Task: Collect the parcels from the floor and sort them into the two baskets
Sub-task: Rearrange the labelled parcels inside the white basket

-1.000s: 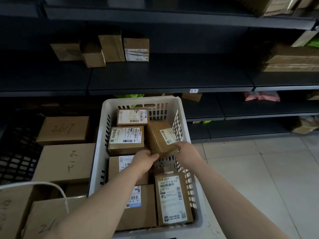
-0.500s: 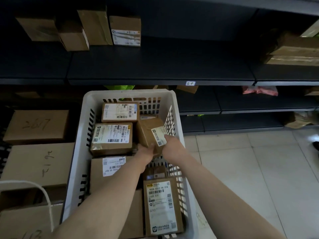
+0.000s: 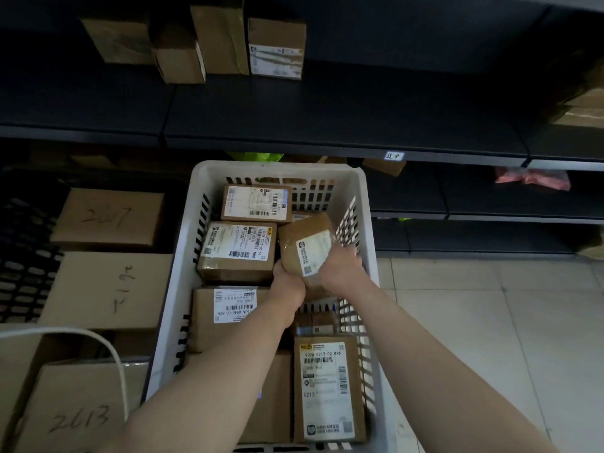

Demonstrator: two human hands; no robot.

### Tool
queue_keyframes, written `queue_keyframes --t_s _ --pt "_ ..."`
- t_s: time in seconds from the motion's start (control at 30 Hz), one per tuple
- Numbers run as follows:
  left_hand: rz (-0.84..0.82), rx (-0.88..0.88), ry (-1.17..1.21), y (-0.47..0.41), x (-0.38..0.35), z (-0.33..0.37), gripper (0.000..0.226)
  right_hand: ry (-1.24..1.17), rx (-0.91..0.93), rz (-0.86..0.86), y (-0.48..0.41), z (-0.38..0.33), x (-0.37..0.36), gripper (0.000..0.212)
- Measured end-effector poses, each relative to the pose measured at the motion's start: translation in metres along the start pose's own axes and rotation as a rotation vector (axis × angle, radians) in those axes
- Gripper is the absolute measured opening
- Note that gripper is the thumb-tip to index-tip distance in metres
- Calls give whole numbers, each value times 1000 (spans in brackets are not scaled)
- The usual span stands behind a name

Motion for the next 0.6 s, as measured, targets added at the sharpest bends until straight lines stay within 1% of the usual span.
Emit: queue_keyframes --t_s 0.1,0.2,0.23,0.3,0.37,0.4,0.5,0.6 --pt "-110 109 116 9 -5 -10 41 43 68 36 5 -3 7 45" --pt "-218 180 175 14 -13 -18 47 -34 158 55 13 -7 8 50" --pt "-230 178 173 17 -13 -18 49 -53 180 68 15 -8 9 50" --pt "-242 165 170 19 -14 -18 52 -133 206 116 17 -7 11 42" --pt "-228 128 135 20 -9 -16 58 -204 182 188 20 -1 17 30" --pt "-213 103 110 19 -6 -14 59 -228 152 212 22 4 20 30" --pt "-201 47 29 18 -1 -8 54 -316 75 188 23 17 20 53" --pt "-228 19 -70 19 -5 -5 50 -258 58 182 24 17 17 61"
Point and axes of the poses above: each hand's wrist, its own y-axis away from the middle knuckle, its own x-axis out of the back of the hand, z = x × y, the point moved 9 cm from there along -y, towards the middle knuckle, and after that the axes turned 12 degrees about x, right-handed, at the moved point
